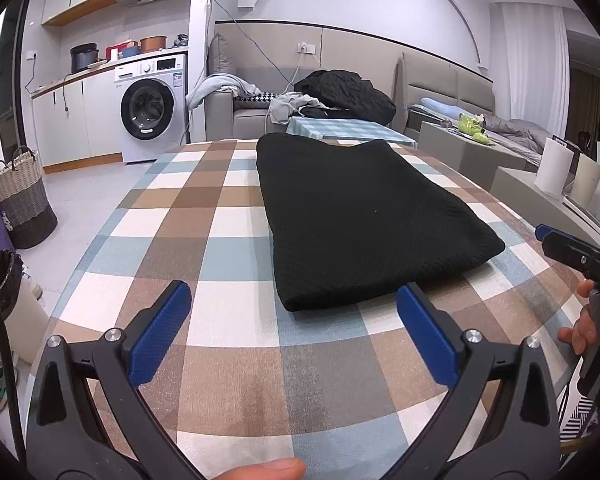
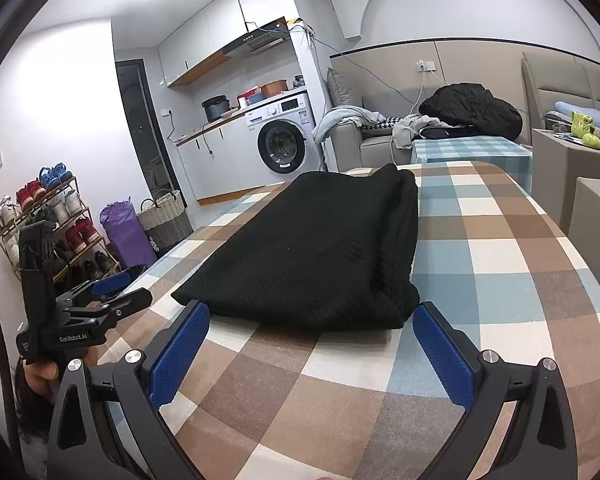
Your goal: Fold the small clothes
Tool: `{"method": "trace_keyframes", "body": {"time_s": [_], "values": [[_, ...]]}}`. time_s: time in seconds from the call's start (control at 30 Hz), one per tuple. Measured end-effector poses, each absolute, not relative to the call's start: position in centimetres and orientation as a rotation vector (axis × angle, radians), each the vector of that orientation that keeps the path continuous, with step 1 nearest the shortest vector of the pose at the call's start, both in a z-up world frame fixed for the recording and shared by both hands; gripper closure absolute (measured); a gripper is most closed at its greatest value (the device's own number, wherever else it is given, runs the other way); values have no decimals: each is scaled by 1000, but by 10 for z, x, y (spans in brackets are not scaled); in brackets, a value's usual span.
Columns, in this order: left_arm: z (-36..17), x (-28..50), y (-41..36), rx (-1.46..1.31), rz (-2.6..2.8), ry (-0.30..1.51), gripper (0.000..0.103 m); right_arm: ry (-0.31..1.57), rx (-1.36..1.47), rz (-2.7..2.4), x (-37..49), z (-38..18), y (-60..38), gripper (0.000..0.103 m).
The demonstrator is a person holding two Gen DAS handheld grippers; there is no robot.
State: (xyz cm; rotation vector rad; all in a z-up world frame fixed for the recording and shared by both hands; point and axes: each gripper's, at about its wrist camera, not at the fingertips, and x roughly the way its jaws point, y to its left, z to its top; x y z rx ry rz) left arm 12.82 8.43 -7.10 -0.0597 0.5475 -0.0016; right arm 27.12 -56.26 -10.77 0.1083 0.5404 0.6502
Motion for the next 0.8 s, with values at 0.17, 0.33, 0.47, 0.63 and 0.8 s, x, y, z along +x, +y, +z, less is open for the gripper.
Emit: {"method": "trace_keyframes", "body": {"time_s": [0.17,0.33,0.47,0.63,0.8], "values": [[-72,129,83,-47,-1,544,1,542,105,651,272,-108,-562,0],[-73,130,84,-47,0,545,1,541,106,653,272,-108,-562,0],[-73,129,84,-46,0,545,1,542,105,652,271,-108,-562,0],[-74,130,84,-48,0,544,1,541,104,651,271,-108,-562,0],[-73,129,84,-47,1,544,1,542,105,652,271,-108,-562,0]]}}
